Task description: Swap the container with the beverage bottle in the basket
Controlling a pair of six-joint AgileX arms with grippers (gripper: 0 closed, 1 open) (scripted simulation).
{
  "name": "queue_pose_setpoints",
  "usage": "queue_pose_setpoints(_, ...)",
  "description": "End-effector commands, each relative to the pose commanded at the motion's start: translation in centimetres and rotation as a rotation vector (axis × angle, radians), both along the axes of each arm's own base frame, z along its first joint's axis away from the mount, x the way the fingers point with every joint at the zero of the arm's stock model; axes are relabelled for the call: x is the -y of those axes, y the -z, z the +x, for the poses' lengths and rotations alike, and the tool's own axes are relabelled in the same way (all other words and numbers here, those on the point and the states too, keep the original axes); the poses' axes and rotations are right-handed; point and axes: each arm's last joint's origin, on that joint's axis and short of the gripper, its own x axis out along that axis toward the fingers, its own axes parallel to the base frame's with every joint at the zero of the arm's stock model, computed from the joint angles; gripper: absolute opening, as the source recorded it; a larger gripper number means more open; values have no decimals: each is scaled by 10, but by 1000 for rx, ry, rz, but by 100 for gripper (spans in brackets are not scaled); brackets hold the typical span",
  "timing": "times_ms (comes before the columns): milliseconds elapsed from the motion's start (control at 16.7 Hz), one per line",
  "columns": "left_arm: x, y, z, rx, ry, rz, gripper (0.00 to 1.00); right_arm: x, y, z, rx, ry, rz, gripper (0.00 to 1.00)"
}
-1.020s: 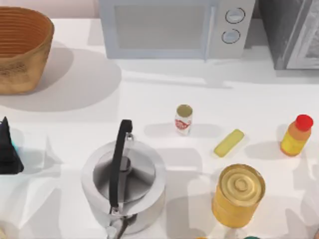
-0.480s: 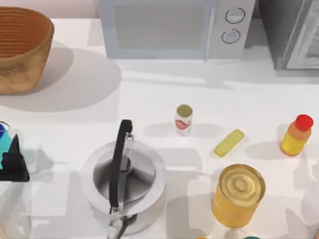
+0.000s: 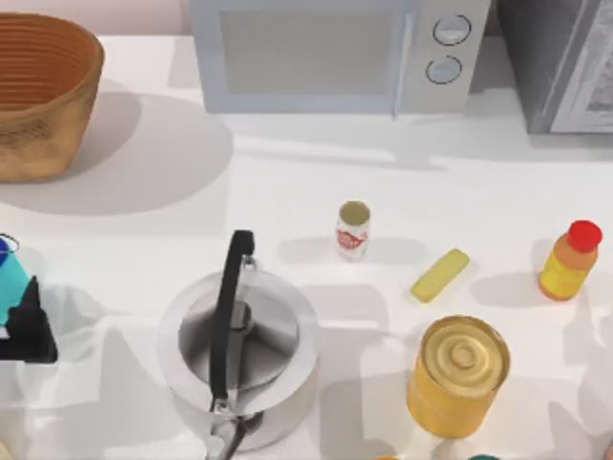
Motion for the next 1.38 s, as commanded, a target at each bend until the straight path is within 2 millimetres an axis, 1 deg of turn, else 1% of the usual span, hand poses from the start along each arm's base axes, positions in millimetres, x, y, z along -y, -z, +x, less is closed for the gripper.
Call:
queue_pose_setpoints(180, 0, 0, 0, 0, 0, 0, 100, 0, 0, 0, 0, 0, 0, 100)
queue_pose_setpoints(240, 0, -1, 6, 12, 4, 2, 100, 0, 0, 0, 0, 0, 0, 100)
queue_pose_setpoints(360, -1, 1, 9, 5, 1, 1, 100, 0, 0, 0, 0, 0, 0, 100)
queue_pose_setpoints(660, -1, 9, 41, 3, 0, 0, 100, 0, 0, 0, 0, 0, 0, 100)
queue_pose_setpoints(840, 1, 16, 55, 1, 0, 0, 100, 0, 0, 0, 0, 0, 0, 100)
queue_pose_setpoints(1140, 1, 18, 57, 0, 0, 0, 100, 0, 0, 0, 0, 0, 0, 100)
queue_pose_setpoints(1380, 1, 18, 57, 0, 0, 0, 70, 0, 0, 0, 0, 0, 0, 100)
